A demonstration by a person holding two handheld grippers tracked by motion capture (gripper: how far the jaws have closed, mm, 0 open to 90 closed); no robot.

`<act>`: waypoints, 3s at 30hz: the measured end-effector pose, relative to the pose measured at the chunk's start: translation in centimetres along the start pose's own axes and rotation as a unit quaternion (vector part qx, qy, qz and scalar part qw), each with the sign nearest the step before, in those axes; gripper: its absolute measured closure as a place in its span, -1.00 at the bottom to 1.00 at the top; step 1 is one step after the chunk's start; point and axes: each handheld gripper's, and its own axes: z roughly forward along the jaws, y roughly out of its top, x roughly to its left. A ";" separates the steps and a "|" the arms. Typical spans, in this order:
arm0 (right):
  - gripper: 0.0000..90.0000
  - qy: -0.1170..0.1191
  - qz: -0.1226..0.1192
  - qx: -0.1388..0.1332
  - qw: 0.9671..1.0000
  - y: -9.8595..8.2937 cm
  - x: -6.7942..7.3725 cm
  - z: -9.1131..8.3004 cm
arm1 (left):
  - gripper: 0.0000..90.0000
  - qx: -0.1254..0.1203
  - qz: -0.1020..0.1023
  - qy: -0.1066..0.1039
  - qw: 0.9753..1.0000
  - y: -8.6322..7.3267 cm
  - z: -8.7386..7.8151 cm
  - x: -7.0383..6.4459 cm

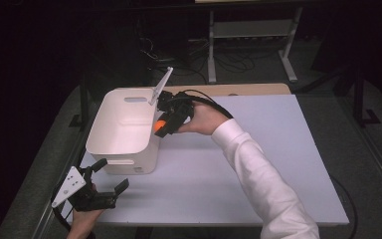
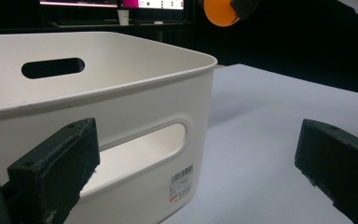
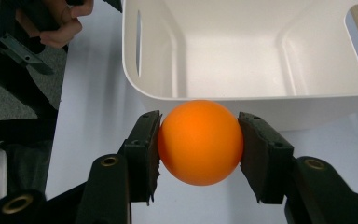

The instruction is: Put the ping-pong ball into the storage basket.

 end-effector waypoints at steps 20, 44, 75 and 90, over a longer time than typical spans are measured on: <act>0.10 0.009 -0.022 -0.002 1.000 3.4 0.0 0.6 | -1.00 -0.005 -0.004 0.002 1.000 0.0 -0.1 0.1; 0.10 0.021 -0.017 -0.021 0.999 4.8 -1.1 2.3 | -1.00 -0.003 -0.003 0.001 1.000 0.1 -0.1 0.0; -0.04 0.041 -0.004 -0.019 0.999 5.8 -1.8 5.9 | -1.00 -0.004 -0.007 0.000 1.000 0.0 0.0 0.0; -0.76 0.012 0.030 -0.068 0.997 4.3 -1.8 2.9 | -1.00 0.000 -0.003 0.001 1.000 0.0 0.0 0.0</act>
